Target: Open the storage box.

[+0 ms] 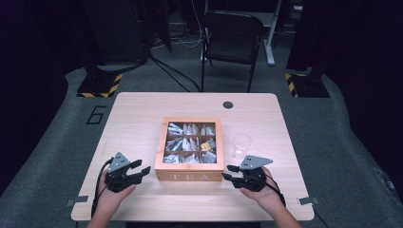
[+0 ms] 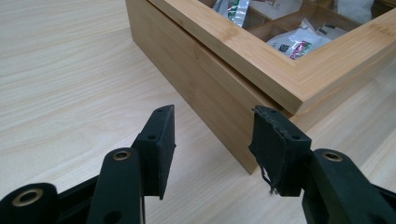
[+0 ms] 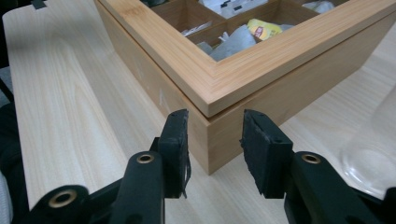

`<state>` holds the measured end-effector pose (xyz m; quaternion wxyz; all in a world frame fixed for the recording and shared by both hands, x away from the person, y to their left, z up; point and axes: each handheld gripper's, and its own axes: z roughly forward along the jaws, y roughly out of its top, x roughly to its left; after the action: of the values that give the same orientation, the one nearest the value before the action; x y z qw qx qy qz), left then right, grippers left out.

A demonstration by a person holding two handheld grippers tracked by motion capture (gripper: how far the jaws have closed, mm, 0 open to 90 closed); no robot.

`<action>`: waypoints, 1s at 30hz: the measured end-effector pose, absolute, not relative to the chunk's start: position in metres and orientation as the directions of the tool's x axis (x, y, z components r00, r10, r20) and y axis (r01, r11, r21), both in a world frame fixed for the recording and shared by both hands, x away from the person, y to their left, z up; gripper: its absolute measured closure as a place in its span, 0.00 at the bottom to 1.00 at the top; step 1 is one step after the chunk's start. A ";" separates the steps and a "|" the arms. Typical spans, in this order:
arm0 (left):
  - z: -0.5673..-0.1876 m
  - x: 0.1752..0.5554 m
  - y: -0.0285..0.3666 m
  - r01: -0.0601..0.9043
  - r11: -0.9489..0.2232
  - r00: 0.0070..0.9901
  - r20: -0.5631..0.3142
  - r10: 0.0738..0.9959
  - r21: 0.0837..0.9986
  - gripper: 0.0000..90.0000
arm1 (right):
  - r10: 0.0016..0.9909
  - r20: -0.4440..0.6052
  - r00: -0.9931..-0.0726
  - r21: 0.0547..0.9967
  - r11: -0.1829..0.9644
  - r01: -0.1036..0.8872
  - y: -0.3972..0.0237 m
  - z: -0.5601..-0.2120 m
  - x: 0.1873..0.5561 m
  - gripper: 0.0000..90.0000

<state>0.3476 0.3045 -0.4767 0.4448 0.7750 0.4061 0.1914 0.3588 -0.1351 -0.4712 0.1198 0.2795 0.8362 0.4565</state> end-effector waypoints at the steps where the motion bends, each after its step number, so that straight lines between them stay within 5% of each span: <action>1: -0.477 0.346 0.304 0.460 -0.274 0.600 -0.069 0.797 0.845 0.55 | 0.569 0.051 -0.820 0.828 0.436 0.354 -0.133 -0.472 0.360 0.69; 30: -0.475 0.341 0.298 0.441 -0.303 0.643 -0.062 0.763 0.844 0.57 | 0.584 0.043 -0.811 0.840 0.418 0.345 -0.127 -0.469 0.364 0.76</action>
<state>0.3407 0.2980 -0.4747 0.4494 0.7871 0.3826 0.1790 0.3639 -0.1269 -0.4691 0.1292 0.2791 0.8321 0.4616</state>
